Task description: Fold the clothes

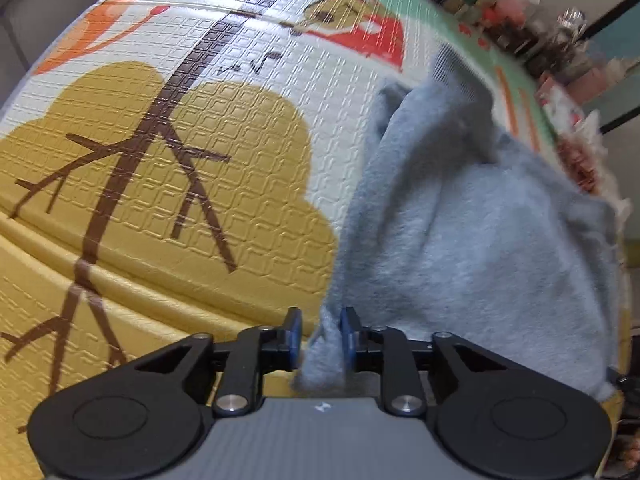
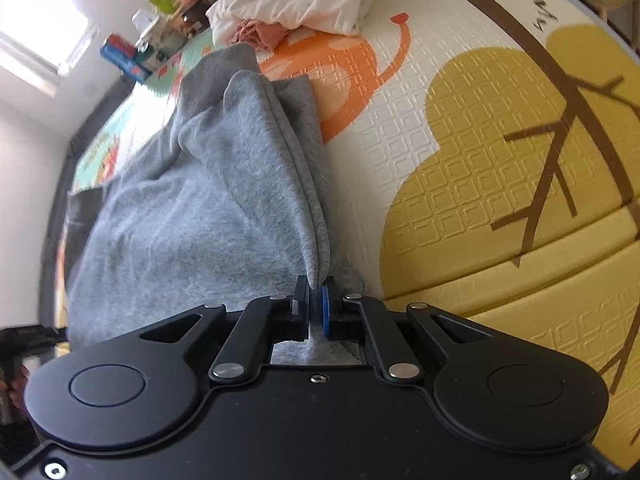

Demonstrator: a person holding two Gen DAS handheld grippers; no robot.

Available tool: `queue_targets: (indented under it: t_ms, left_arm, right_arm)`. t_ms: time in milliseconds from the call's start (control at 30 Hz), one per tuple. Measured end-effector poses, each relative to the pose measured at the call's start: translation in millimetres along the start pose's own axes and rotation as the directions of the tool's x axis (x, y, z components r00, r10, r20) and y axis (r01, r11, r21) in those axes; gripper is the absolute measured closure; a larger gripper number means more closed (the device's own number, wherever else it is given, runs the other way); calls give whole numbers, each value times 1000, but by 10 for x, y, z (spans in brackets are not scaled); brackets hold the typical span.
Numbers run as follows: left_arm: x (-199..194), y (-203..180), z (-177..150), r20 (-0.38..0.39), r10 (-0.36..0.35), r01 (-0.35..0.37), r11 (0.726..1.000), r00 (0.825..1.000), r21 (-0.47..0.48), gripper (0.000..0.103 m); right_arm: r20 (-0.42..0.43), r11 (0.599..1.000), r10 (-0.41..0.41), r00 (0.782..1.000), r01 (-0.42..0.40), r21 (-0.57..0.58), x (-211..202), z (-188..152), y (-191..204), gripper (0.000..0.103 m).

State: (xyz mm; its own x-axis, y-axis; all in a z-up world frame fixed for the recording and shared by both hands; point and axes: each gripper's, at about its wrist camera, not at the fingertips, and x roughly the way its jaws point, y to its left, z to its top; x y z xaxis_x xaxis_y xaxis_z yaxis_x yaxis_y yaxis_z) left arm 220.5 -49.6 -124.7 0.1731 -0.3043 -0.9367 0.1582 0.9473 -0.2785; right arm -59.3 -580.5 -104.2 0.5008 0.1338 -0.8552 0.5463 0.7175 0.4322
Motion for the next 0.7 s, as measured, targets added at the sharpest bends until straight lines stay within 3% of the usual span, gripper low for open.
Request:
queue_targets:
  t_ms: [67, 167, 300, 400, 467, 567, 700]
  left_arm:
    - [-24, -51, 1, 11, 28, -28, 999, 1000, 28, 73]
    - [-124, -135, 28, 29, 66, -68, 996, 997, 60, 72]
    - [-416, -307, 75, 130, 103, -117, 987, 986, 106, 74]
    - [-647, -545, 60, 195, 17, -45, 989, 981, 143, 74]
    - [-700, -786, 20, 220, -44, 0, 980, 975, 197, 74]
    - [-619, -1167, -74, 199, -122, 63, 959, 972, 278, 74]
    - [-338, -1578, -299, 131, -178, 123, 931, 975, 345, 76]
  right_arm:
    - [-6, 1000, -27, 1000, 27, -4, 6, 13, 40, 93]
    - [15, 997, -67, 998, 66, 33, -78, 53, 58, 67]
    - [142, 998, -62, 988, 59, 23, -360, 88, 169, 67]
    - [220, 998, -39, 975, 49, -43, -521, 100, 396, 67]
    - [226, 994, -11, 974, 35, -99, -509, 100, 604, 67]
    - [189, 989, 47, 981, -19, -147, -351, 52, 884, 68]
    - [124, 982, 88, 988, -65, -178, -30, -77, 1250, 80]
